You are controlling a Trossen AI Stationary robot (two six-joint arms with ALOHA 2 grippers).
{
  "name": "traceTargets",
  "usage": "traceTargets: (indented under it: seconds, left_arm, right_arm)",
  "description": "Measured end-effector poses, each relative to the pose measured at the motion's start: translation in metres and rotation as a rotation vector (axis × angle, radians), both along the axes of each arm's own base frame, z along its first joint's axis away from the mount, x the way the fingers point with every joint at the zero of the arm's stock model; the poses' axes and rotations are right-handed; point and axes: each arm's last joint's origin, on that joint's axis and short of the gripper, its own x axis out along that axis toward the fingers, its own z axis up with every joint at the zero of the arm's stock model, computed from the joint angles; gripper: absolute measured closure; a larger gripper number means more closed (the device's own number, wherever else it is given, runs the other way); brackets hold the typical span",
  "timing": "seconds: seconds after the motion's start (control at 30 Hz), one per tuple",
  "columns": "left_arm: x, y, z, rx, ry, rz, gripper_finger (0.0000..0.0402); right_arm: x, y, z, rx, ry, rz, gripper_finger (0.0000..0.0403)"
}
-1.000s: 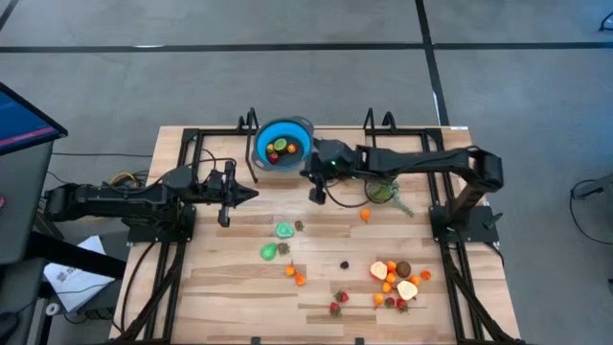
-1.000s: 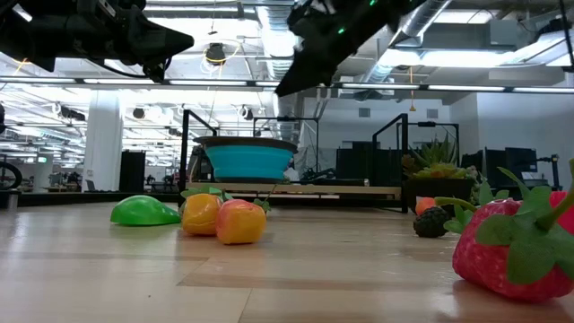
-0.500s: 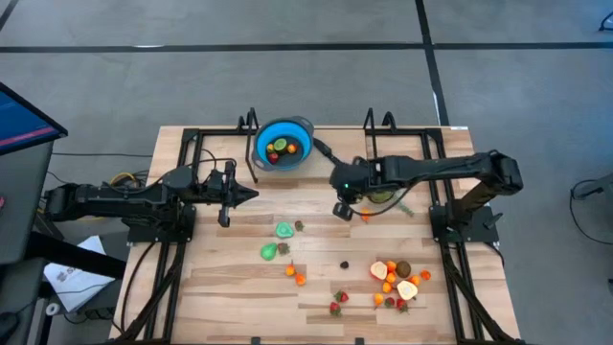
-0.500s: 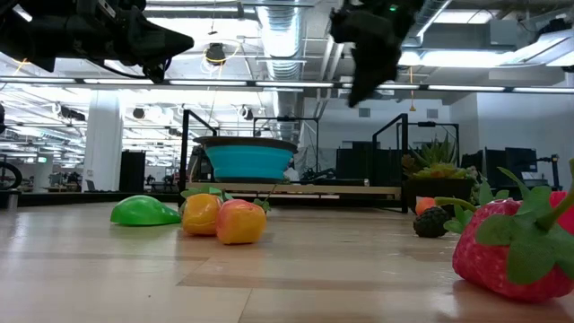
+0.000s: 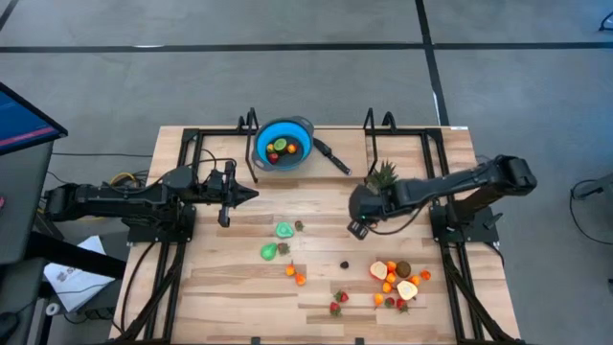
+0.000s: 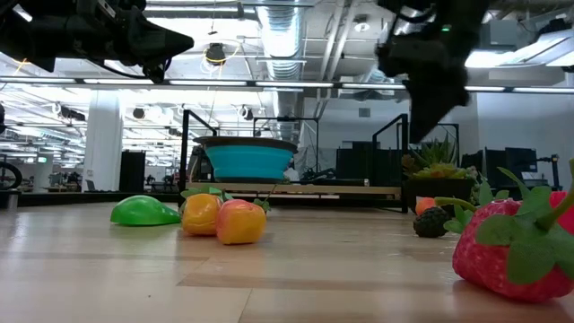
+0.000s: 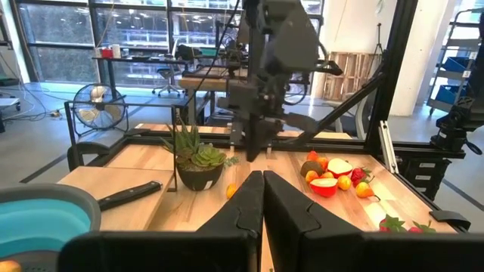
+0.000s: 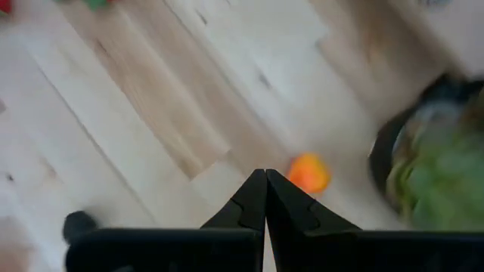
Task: Pick & Place Fruit
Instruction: Put the pear into the basket
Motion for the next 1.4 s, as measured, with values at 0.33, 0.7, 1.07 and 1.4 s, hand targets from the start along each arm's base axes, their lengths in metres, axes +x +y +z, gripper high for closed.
traceTargets:
  seconds: [0.33,0.7,1.07,1.4]
  left_arm:
    - [0.0,0.0,0.0,0.0,0.0,0.0,0.0399]
    - [0.0,0.0,0.0,0.0,0.0,0.0,0.0399]
    - [0.0,0.0,0.0,0.0,0.0,0.0,0.0399]
    - [0.0,0.0,0.0,0.0,0.0,0.0,0.0399]
  right_arm:
    - [-0.038,0.026,-0.014,0.125,-0.081,-0.229,0.04]
    - [-0.033,0.027,-0.042,0.111,0.027,-0.302,0.0382]
    - [-0.025,0.011,-0.055,0.111,0.076,-0.393,0.0209]
    - [-0.016,0.002,-0.054,0.066,-0.029,-0.438,0.0113]
